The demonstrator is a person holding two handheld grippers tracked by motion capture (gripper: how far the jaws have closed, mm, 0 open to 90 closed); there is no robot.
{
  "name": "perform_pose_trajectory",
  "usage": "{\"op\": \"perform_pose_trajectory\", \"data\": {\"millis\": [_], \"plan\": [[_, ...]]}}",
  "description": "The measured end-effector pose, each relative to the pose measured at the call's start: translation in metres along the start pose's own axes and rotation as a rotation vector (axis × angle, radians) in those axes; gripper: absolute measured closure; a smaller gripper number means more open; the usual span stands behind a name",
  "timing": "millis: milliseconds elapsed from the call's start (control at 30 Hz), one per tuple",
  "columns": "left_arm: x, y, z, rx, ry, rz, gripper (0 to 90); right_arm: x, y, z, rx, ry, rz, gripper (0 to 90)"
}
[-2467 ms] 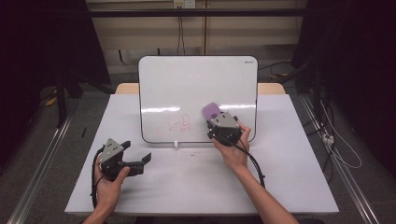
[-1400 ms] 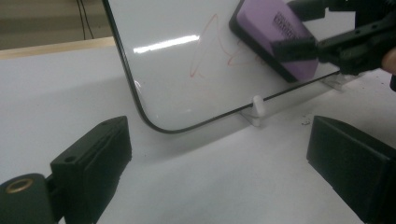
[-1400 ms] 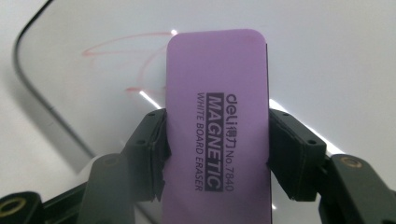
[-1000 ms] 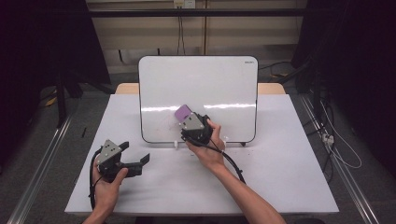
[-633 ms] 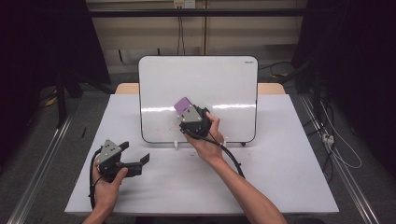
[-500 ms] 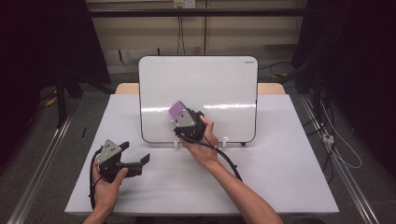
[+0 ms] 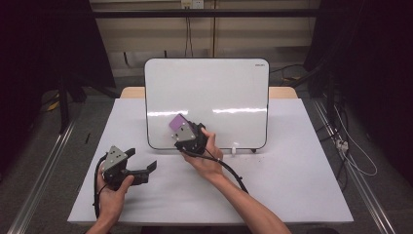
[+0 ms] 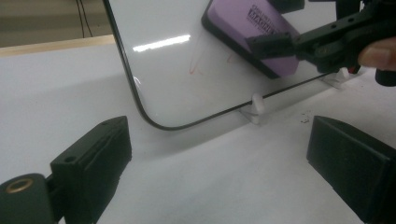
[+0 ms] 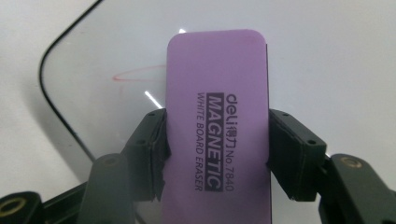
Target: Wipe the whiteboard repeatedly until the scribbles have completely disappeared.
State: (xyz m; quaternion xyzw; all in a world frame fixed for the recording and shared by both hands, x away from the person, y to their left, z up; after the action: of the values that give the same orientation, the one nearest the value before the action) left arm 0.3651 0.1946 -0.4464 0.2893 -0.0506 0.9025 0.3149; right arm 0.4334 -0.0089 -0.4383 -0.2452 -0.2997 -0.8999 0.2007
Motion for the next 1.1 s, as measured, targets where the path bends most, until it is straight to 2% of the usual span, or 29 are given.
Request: {"op": "perform_pose_trajectory", "data": {"millis": [233,333,433,767,867,1000,1100], "plan": [[0.001,-0.001,-0.001,0.0,-0.001,0.004,6.3,0.005,0.042,0.002,-0.134,0.01,-0.033,42.0],[0.0,-0.001,0.0,0.001,-0.001,0.004,6.3,0.004,0.047,0.007,-0.143,0.013,-0.048,42.0],[0.0,-0.001,0.0,0.001,-0.003,0.003,6.3,0.002,0.04,0.011,-0.131,0.017,-0.049,42.0],[0.0,0.0,0.0,-0.002,-0.003,0.006,6.3,-0.008,-0.011,0.018,-0.025,0.015,-0.011,42.0],[-0.001,-0.002,-0.001,0.009,-0.004,0.012,6.4,-0.008,-0.014,0.017,-0.022,0.011,-0.007,42.0],[-0.001,-0.002,-0.001,0.015,-0.004,0.006,6.5,-0.007,-0.02,0.012,0.013,0.004,0.0,42.0],[0.0,-0.002,-0.001,0.009,-0.002,0.005,6.5,-0.004,-0.015,0.006,0.016,-0.008,0.003,42.0]]}}
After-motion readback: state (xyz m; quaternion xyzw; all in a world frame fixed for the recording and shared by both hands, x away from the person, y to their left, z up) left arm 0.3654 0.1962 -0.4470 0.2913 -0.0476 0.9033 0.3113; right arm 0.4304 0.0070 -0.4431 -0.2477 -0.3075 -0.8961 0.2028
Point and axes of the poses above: each handheld gripper's, and its own axes: x roughly backward along the jaws, z roughly out of its top, y roughly to its right, the point moved 4 cm from there along -x, roughly forward along the jaws, and after that the axes turned 9 degrees about -y, right-handed, at the moved point
